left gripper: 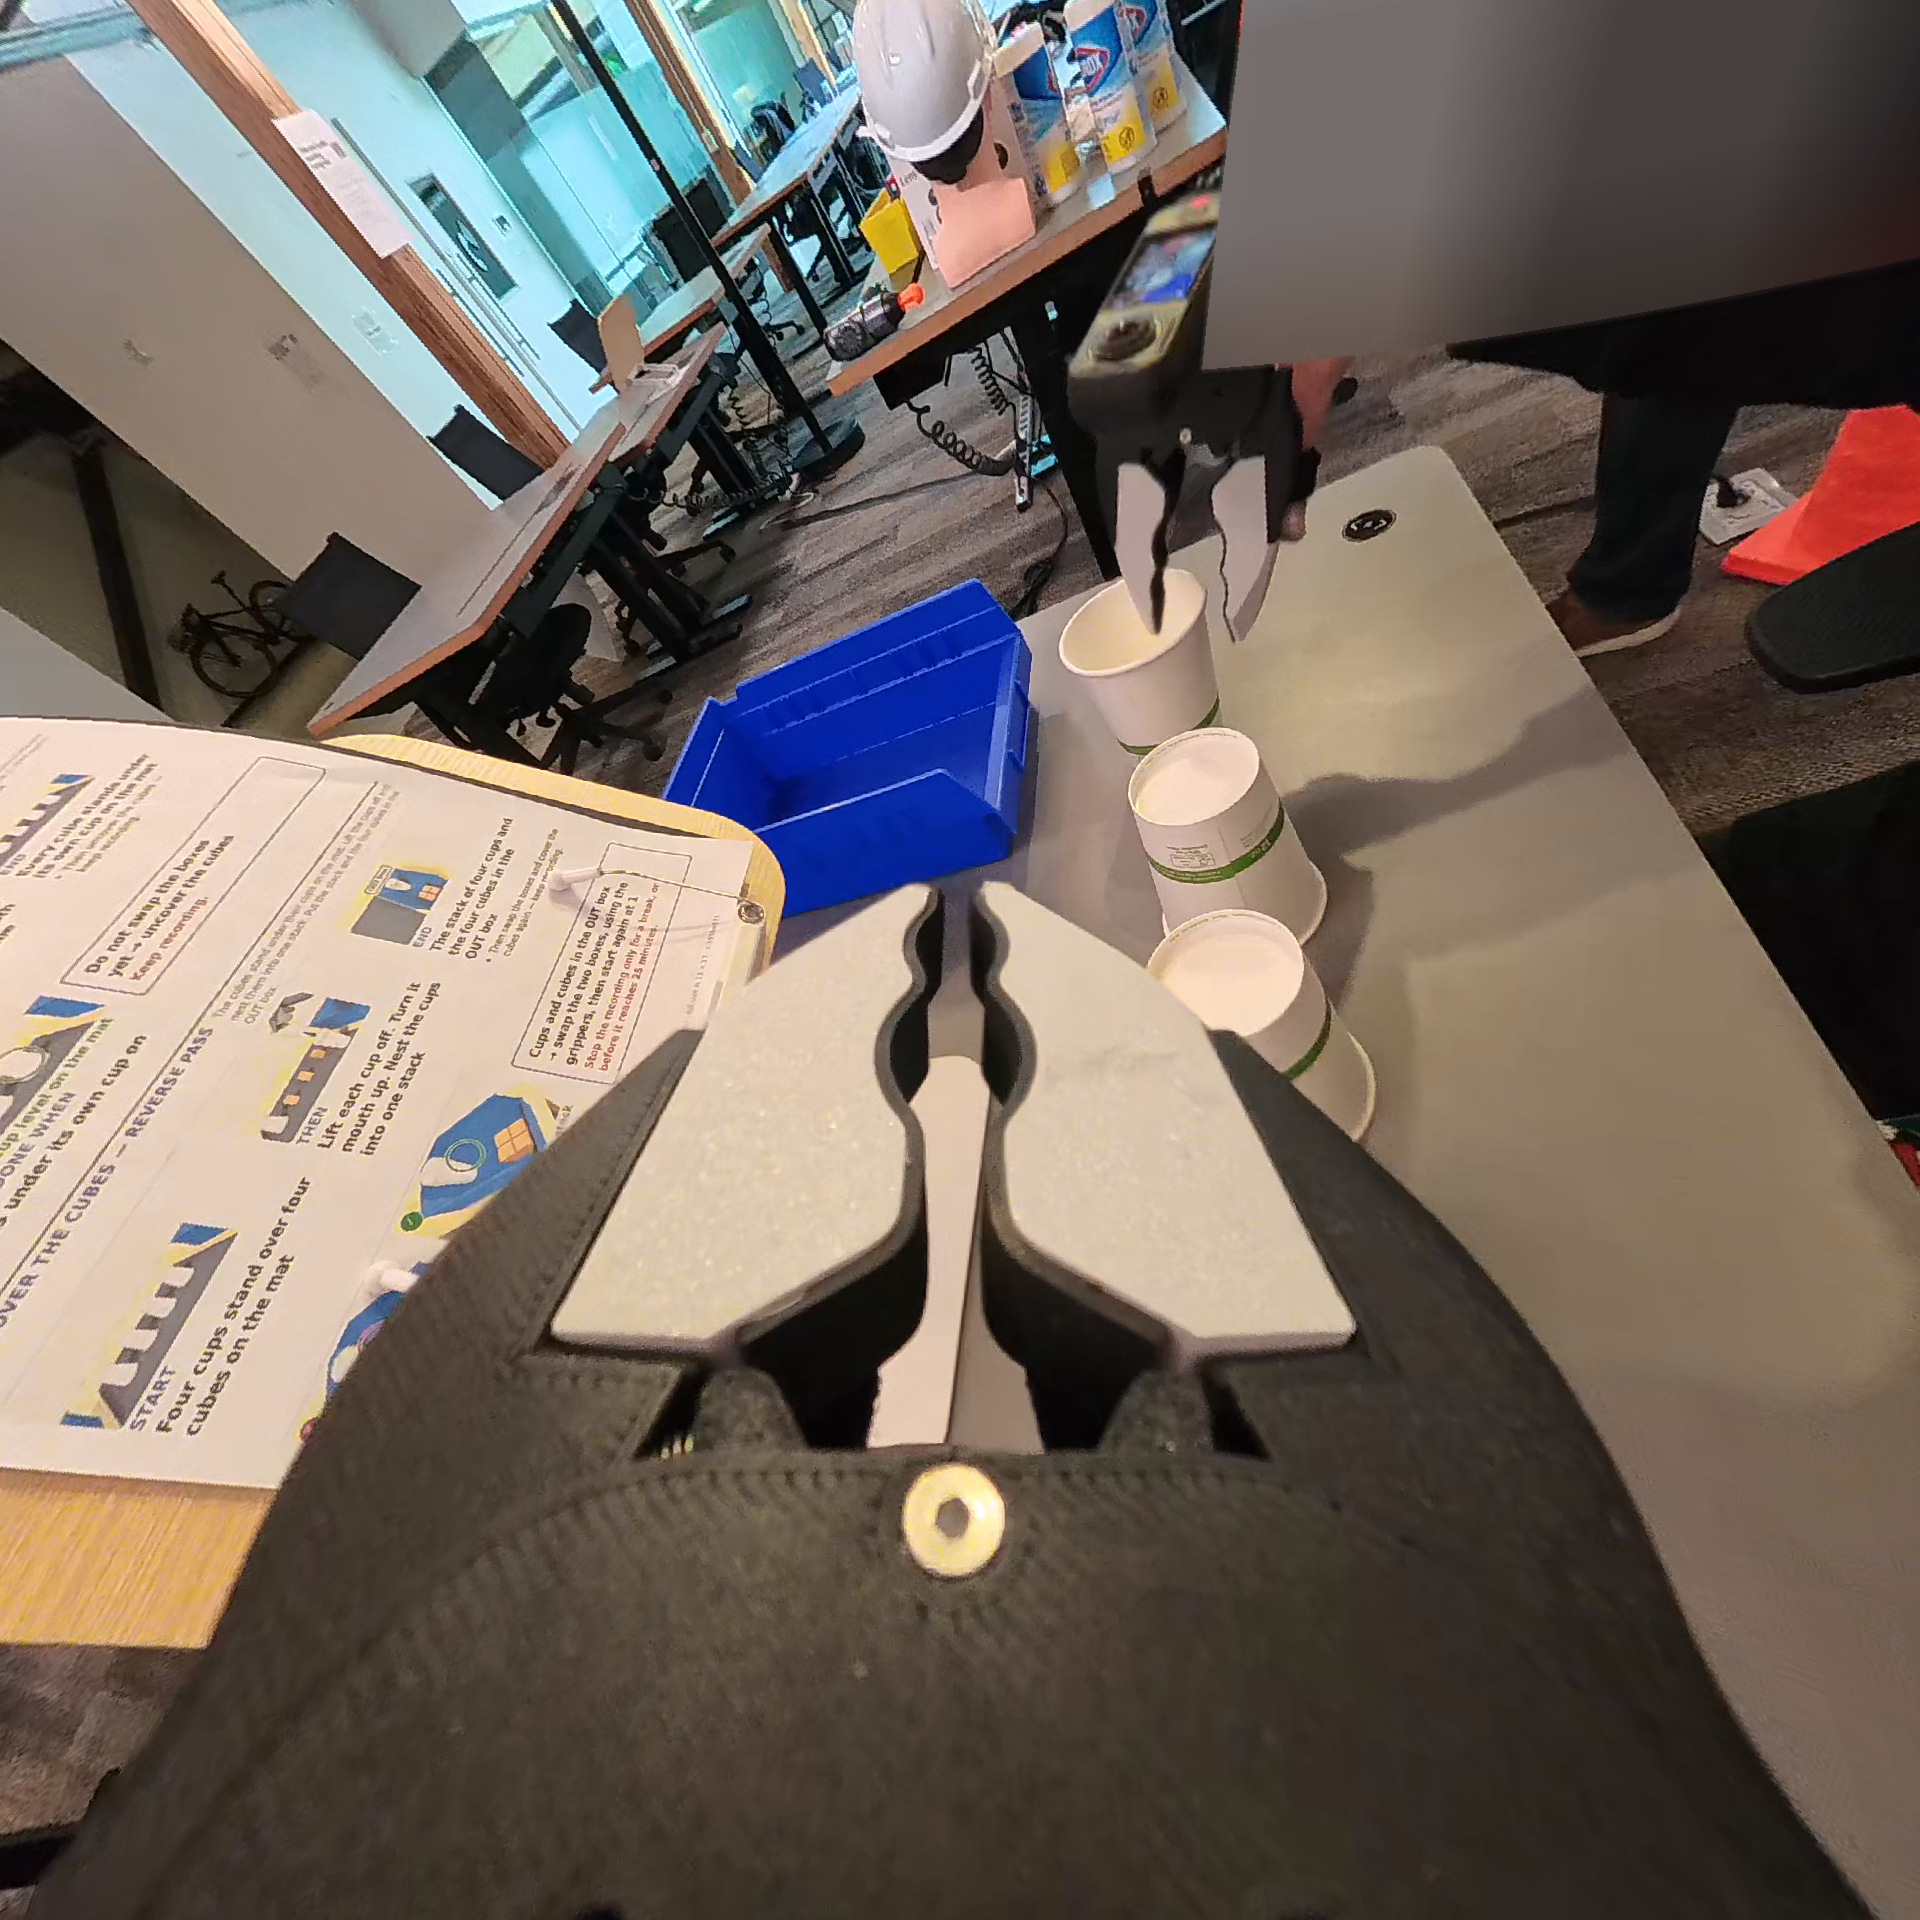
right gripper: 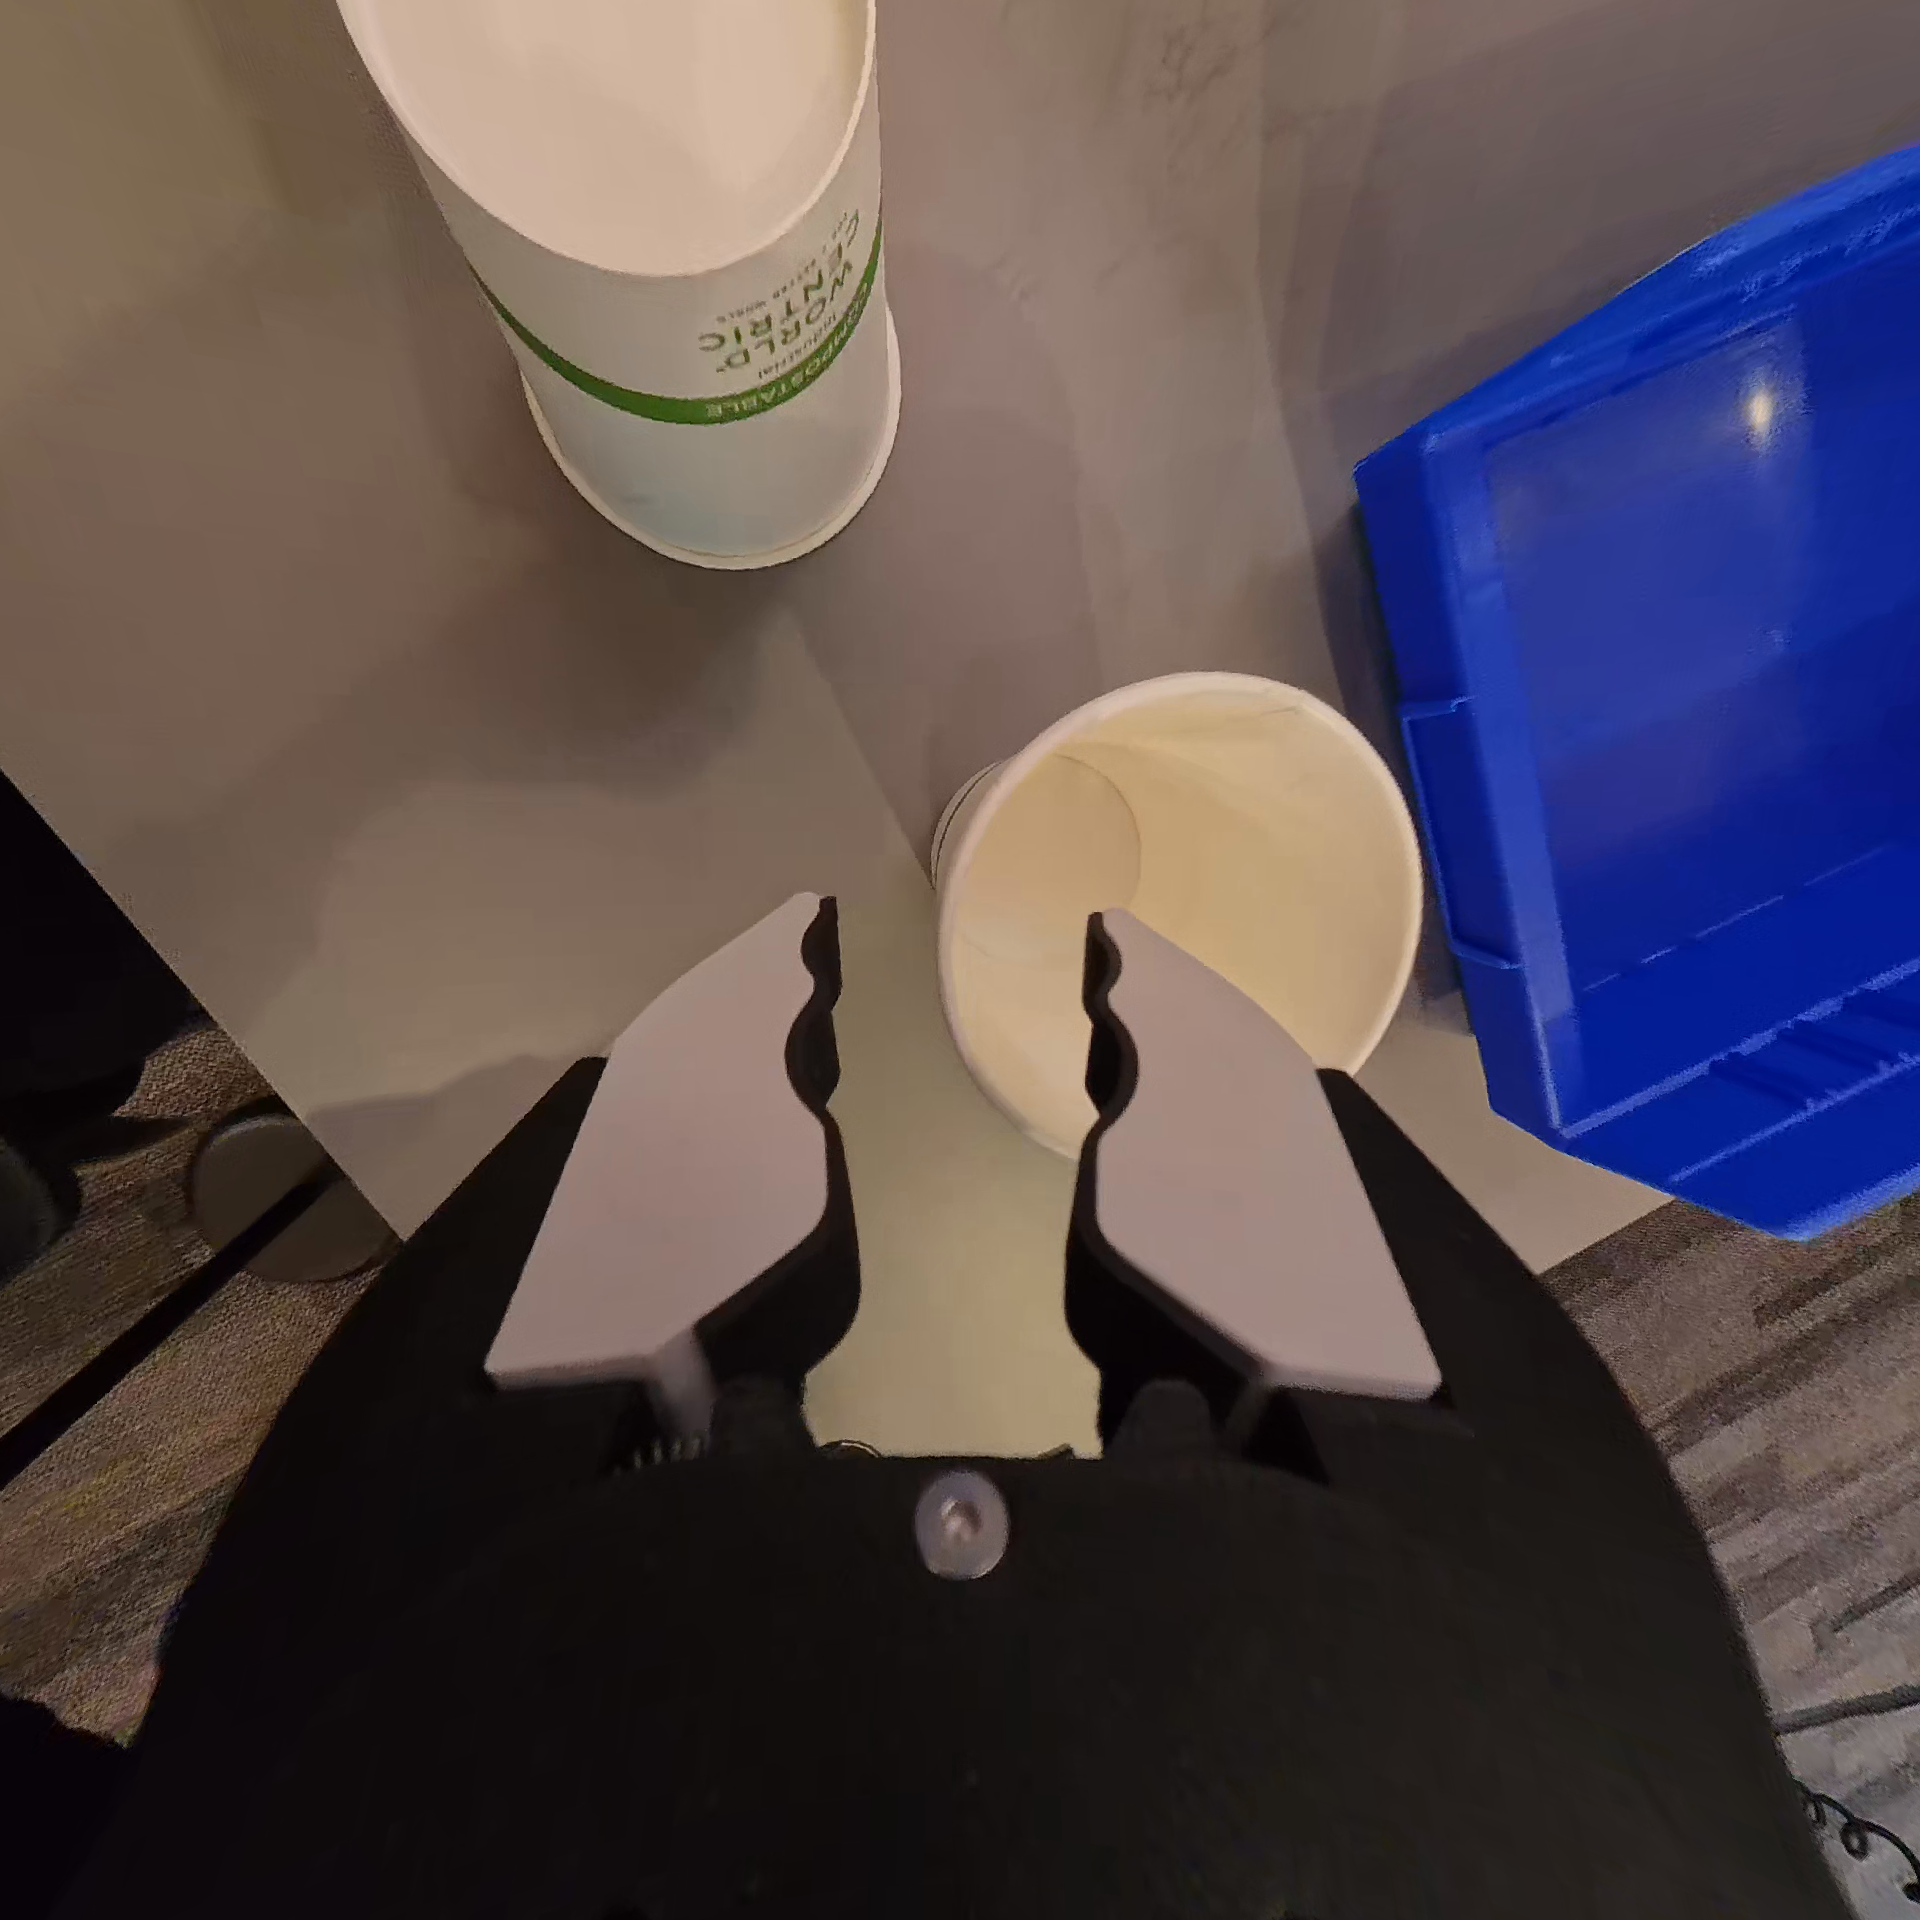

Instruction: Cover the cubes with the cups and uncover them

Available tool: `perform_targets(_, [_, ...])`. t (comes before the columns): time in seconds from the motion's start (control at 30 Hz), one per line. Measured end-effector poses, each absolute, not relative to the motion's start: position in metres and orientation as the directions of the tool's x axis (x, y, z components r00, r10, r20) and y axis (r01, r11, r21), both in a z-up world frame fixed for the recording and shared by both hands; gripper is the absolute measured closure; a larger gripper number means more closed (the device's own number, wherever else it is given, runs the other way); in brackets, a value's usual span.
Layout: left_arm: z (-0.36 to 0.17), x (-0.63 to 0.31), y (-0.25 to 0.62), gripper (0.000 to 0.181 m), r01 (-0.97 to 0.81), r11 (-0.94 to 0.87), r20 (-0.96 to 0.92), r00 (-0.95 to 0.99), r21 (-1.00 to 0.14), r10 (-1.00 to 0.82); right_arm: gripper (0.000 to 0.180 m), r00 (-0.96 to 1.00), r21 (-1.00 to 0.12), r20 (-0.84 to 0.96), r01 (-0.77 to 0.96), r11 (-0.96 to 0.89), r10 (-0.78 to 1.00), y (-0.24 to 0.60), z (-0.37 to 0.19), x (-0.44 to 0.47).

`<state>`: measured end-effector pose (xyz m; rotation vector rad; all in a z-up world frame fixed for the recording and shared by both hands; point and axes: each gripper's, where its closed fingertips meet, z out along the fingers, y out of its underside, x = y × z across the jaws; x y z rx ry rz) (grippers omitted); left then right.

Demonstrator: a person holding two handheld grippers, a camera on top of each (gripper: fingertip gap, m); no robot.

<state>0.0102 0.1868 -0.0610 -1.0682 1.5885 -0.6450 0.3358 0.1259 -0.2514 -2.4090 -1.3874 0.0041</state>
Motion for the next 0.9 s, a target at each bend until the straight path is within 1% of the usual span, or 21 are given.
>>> perform_targets(0.03, [-0.063,0.01,0.187,0.174,-0.319,0.452,-0.465,-0.041,-0.833,-0.884,0.133,0.518,-0.312,0.185,0.837,-0.45,0.835,0.126,-0.248,0.336])
perform_targets(0.23, [-0.09,0.013,0.183,0.143,-0.434,0.457,-0.46,-0.106,-0.776,-0.882,0.133,0.519,-0.355,0.252,0.835,-0.421,0.817,0.123,-0.226,0.33])
perform_targets(0.4, [-0.13,0.014,0.178,0.114,-0.553,0.421,-0.396,-0.171,-0.719,-0.902,0.135,0.509,-0.398,0.312,0.837,-0.377,0.802,0.117,-0.206,0.321])
perform_targets(0.53, [-0.179,0.01,0.177,0.101,-0.668,0.363,-0.313,-0.201,-0.649,-0.928,0.136,0.491,-0.414,0.341,0.844,-0.34,0.802,0.108,-0.198,0.31])
perform_targets(0.6, [-0.203,0.004,0.179,0.094,-0.727,0.325,-0.271,-0.196,-0.605,-0.943,0.136,0.485,-0.423,0.349,0.845,-0.328,0.802,0.105,-0.196,0.305])
perform_targets(0.7, [-0.229,-0.002,0.183,0.084,-0.776,0.278,-0.232,-0.173,-0.567,-0.957,0.136,0.47,-0.43,0.363,0.851,-0.303,0.805,0.101,-0.192,0.296])
perform_targets(0.9, [-0.258,-0.004,0.189,0.086,-0.808,0.219,-0.174,-0.146,-0.547,-0.974,0.138,0.446,-0.437,0.37,0.858,-0.27,0.815,0.098,-0.19,0.282])
